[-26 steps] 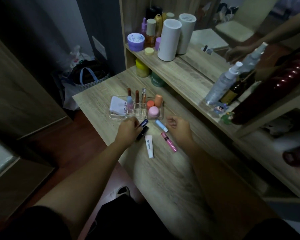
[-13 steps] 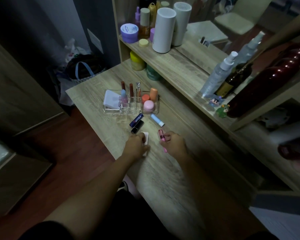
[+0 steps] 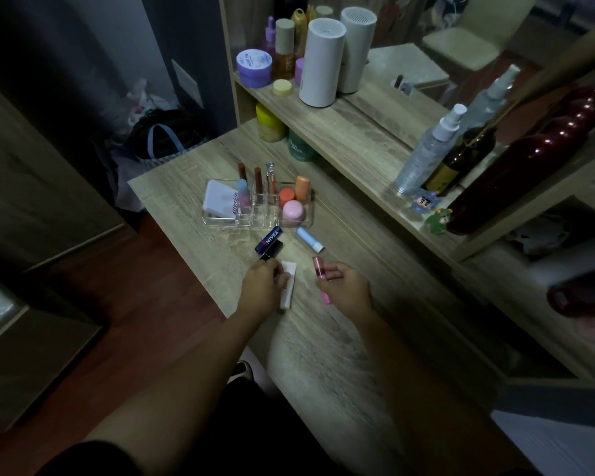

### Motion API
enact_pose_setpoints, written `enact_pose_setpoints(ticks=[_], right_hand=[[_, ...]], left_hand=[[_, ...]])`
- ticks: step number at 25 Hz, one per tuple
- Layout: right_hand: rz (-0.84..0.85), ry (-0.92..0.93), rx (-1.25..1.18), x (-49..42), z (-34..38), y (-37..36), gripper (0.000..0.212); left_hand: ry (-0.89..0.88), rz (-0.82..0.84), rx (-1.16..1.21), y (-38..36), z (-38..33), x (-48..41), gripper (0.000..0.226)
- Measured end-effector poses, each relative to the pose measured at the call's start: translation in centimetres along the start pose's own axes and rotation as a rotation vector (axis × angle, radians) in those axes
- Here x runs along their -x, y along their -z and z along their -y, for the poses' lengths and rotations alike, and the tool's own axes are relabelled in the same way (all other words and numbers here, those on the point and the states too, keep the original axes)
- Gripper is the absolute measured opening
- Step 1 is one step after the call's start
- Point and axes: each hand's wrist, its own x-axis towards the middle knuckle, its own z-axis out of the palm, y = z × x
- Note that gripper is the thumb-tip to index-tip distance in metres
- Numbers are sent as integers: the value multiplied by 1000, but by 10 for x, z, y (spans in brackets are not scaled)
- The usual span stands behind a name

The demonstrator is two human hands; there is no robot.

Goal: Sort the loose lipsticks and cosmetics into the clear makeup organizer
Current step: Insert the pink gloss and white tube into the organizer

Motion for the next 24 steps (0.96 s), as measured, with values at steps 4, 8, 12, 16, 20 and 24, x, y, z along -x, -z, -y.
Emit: enact_pose_setpoints(ticks=[4, 8, 12, 16, 20, 24], right_hand=[[102, 79, -91, 3, 12, -4, 35], [94, 186, -44, 1, 19, -8, 35], [65, 268, -7, -2, 23, -9, 33], [-40, 244, -24, -4, 22, -10, 45], [-16, 64, 29, -7, 7, -20, 41], [-22, 39, 118, -4, 6, -41, 43]], left_hand=[[-19, -38, 247, 15, -10, -8, 21], [17, 105, 341, 30, -17, -24, 31], [-3, 210, 292, 38, -20, -35, 29], [0, 178, 336, 45, -19, -38, 21], [-41, 138, 233, 59, -12, -43, 20], [-103, 134, 161, 79, -12, -50, 20]])
